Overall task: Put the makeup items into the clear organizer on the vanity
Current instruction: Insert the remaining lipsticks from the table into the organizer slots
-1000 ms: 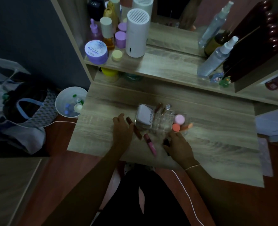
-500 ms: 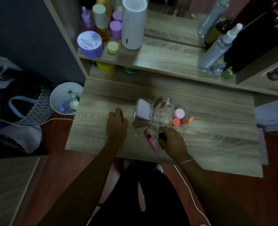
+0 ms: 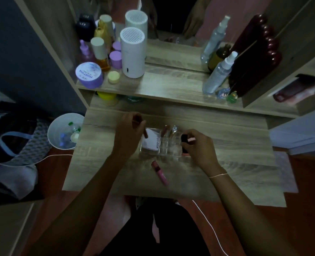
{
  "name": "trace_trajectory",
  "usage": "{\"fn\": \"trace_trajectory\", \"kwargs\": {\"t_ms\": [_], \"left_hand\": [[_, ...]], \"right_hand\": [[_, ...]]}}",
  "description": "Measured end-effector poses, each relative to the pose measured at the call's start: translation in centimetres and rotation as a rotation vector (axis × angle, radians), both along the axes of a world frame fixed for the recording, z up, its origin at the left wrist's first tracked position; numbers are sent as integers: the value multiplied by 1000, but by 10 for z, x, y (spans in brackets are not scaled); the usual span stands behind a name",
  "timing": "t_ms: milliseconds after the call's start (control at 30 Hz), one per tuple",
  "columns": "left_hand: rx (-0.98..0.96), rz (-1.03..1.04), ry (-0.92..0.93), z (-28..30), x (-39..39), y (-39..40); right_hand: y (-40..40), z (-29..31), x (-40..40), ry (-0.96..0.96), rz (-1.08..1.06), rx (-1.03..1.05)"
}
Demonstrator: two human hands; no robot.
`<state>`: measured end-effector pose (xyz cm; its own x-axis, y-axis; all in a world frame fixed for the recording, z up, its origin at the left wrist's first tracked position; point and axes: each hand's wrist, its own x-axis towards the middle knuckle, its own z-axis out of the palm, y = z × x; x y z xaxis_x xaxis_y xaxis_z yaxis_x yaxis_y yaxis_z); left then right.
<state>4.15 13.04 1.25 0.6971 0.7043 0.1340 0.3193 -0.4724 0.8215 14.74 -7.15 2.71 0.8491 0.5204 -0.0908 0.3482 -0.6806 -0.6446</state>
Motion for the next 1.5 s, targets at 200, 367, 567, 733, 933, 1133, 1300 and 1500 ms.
{"fn": "trace_trajectory", "kwargs": {"t_ms": [200,367,567,733,933,1133,1300,1500], "left_hand": [[-46,-342,-49,-10,10,-29],[-17,-394,4,-22,15,-39],[36,-427,85,-32,18,-42],[116,-442,70,-33,19,-46],[136,-447,102,-35,24,-48],[115,-463,103,-34,24,-50],[99,-443,92,-35,21,-51],[96,-382,84,-34,18,-52]], "right_hand": [[6,-6,21,-57,-8,64],[11,-16,29,-8,12,39],[13,-26,35,-27,87,-64],[14,-32,38,-77,129,-120],[16,-38,38,-125,178,-150],[18,-40,39,-156,181,-155],[16,-39,38,-162,177,-158],[15,-35,37,-144,171,-153]]}}
